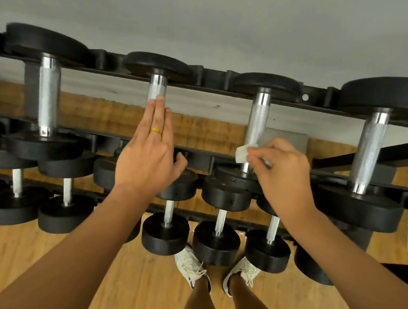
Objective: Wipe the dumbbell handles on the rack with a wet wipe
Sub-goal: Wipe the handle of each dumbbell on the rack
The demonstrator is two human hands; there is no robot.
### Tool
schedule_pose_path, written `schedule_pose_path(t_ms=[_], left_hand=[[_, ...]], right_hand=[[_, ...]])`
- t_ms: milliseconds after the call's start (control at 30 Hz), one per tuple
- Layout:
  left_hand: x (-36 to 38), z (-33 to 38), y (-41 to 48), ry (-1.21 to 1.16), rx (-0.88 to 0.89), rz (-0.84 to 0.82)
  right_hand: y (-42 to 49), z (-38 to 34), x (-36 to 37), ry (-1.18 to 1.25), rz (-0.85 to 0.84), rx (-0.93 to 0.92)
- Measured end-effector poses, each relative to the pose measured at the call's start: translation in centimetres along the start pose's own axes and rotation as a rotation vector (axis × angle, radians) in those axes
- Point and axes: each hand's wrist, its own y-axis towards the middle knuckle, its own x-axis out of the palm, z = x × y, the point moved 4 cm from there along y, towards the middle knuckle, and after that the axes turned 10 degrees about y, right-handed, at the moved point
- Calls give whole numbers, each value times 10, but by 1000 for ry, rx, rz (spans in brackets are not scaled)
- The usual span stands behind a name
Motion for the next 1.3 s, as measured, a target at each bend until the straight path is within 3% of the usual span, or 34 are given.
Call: schedule_pose_path(t_ms=[267, 433, 533, 600, 767, 1133, 1300], left_hand=[[-1, 1, -1, 13, -15, 7], [-2, 1, -1, 42, -9, 22], [0, 0, -1, 46, -2, 30], [1, 1, -1, 40, -5, 40], [3, 0, -1, 30, -14, 74], [5, 0, -2, -40, -1, 124], [10, 0, 0, -39, 3, 114]], right_hand=[[33, 0, -8, 53, 2, 40], [3, 5, -4, 36, -233, 68], [16, 4, -7, 40, -268, 57], [32, -2, -15, -2, -218, -13], [67, -8, -15, -258, -232, -432], [76, 20, -30, -607, -658, -1022], [92, 19, -34, -725, -715, -1069]])
